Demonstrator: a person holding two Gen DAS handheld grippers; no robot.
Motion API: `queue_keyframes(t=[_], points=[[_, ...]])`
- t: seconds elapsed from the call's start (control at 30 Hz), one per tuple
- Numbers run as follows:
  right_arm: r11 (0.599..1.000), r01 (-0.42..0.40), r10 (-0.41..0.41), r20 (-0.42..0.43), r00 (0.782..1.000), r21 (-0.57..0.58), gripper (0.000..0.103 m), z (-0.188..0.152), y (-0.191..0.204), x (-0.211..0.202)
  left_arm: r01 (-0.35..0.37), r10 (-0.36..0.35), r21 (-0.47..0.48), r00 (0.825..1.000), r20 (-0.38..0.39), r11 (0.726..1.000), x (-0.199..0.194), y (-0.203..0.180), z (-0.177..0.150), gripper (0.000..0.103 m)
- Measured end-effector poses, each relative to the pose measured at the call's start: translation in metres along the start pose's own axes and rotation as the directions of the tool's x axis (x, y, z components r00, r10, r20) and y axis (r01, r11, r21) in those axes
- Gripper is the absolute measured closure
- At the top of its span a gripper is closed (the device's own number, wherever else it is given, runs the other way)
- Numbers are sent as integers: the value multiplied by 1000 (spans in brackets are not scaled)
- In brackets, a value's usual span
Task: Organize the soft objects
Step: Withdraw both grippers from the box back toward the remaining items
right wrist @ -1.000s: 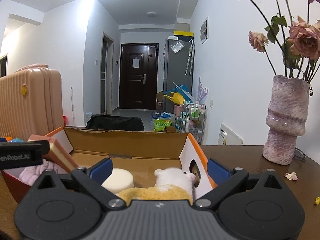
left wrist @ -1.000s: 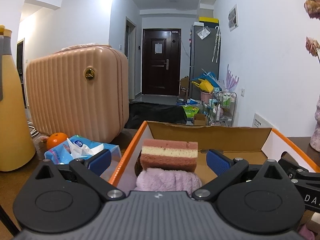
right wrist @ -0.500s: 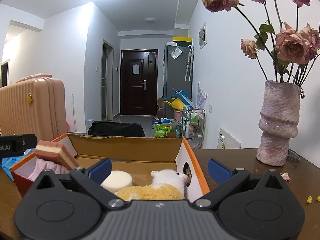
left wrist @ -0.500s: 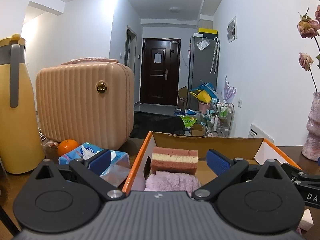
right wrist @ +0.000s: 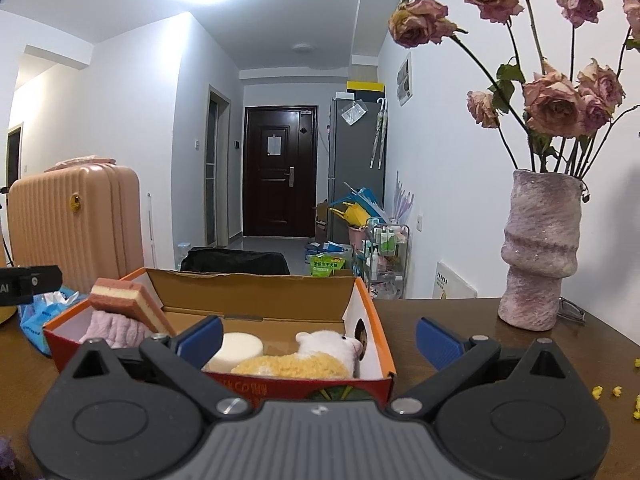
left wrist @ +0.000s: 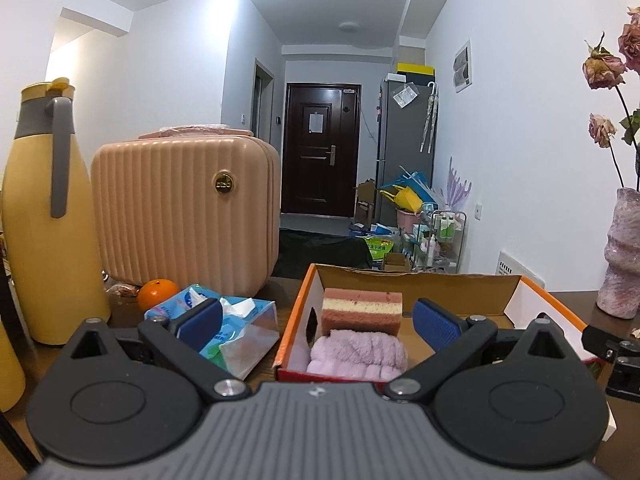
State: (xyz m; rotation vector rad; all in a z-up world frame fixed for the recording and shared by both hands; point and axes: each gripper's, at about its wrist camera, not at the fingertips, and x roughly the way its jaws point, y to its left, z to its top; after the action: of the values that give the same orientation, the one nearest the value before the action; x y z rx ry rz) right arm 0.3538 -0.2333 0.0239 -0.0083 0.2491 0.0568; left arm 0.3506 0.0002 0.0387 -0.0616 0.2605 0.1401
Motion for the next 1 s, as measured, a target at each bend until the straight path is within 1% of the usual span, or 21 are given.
queue_keyframes(t=[0.1,0.5,1.0], points=[[1000,1,-1,0,1000,-1,0,0,0,1,-8,8,11,1000,5,1000,-8,2,-3,0],[1000,-3,3,5,1000,-1,0,-11,-8,-36,-14,14,25,1000,13,1000,-37,13,-12,0],[1000,-24,24,9,1000,-19,0,-24,-5,-77,6,-7,38,1000,19,999,-77,24,-23,0]])
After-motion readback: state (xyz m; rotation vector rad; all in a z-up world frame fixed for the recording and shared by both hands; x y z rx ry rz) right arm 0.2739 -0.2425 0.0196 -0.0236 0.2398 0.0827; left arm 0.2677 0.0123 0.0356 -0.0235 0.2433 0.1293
